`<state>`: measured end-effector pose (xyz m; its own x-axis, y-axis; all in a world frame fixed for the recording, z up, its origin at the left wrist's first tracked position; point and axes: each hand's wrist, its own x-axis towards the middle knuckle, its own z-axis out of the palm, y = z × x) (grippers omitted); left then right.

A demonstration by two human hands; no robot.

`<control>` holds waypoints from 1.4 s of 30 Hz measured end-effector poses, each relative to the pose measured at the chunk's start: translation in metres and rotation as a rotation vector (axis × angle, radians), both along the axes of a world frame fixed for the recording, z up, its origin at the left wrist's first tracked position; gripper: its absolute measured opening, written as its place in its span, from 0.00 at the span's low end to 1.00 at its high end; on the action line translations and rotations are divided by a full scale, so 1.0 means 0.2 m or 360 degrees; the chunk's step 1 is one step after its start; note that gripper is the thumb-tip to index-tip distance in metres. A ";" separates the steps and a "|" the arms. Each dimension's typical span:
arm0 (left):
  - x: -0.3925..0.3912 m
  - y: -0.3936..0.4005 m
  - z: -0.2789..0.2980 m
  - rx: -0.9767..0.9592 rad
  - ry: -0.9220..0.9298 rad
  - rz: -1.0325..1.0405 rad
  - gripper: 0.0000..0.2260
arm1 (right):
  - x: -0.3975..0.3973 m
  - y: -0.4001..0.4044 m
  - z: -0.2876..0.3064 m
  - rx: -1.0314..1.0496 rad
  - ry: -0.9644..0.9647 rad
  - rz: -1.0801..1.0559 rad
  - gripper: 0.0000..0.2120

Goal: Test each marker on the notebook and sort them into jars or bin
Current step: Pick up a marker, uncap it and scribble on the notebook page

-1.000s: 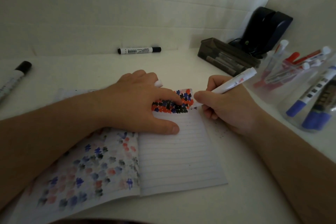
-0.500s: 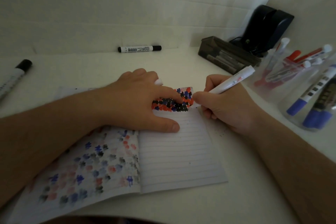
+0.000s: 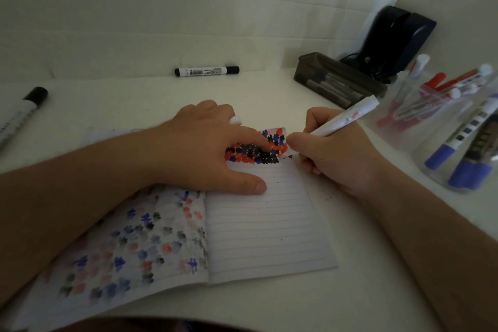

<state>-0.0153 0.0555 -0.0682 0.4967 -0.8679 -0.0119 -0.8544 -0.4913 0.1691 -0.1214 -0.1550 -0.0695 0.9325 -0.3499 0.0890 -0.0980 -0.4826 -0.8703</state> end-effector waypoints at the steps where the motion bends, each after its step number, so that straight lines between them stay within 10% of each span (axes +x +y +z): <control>1: 0.00 0.00 0.00 0.0001 0.0008 -0.0003 0.33 | 0.00 0.00 0.00 0.0002 0.0008 0.0003 0.12; 19: 0.00 0.00 -0.02 -0.0138 0.0050 0.0019 0.28 | 0.01 -0.02 0.00 0.0064 0.0011 0.0042 0.15; 28: 0.03 0.00 -0.04 -0.0676 0.0398 0.0146 0.09 | 0.00 -0.03 0.03 0.0971 -0.0297 0.0508 0.04; 42: 0.01 0.01 -0.02 -0.0732 0.0291 0.0081 0.06 | 0.01 -0.02 0.02 0.1096 -0.0007 0.0555 0.25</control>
<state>-0.0133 0.0576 -0.0728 0.5642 -0.7783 0.2756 -0.7675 -0.3712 0.5227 -0.1192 -0.1580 -0.0664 0.9992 -0.0140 -0.0380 -0.0352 0.1654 -0.9856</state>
